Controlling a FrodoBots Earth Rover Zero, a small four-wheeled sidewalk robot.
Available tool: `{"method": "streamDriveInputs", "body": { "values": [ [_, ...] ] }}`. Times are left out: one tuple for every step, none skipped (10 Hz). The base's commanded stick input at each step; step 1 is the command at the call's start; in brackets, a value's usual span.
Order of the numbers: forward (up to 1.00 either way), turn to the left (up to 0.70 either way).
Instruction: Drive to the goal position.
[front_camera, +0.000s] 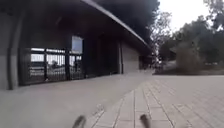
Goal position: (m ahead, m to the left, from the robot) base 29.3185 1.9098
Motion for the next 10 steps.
{"method": "streamDriveInputs", "body": {
  "values": [
    [0.95, -0.2],
    [0.96, -0.09],
    [0.96, 0.0],
    [0.97, 0.0],
    [0.97, 0.0],
    [0.97, -0.17],
    [0.97, -0.22],
    [0.97, -0.25],
    [0.97, -0.19],
    [0.97, -0.21]
  ]
}}
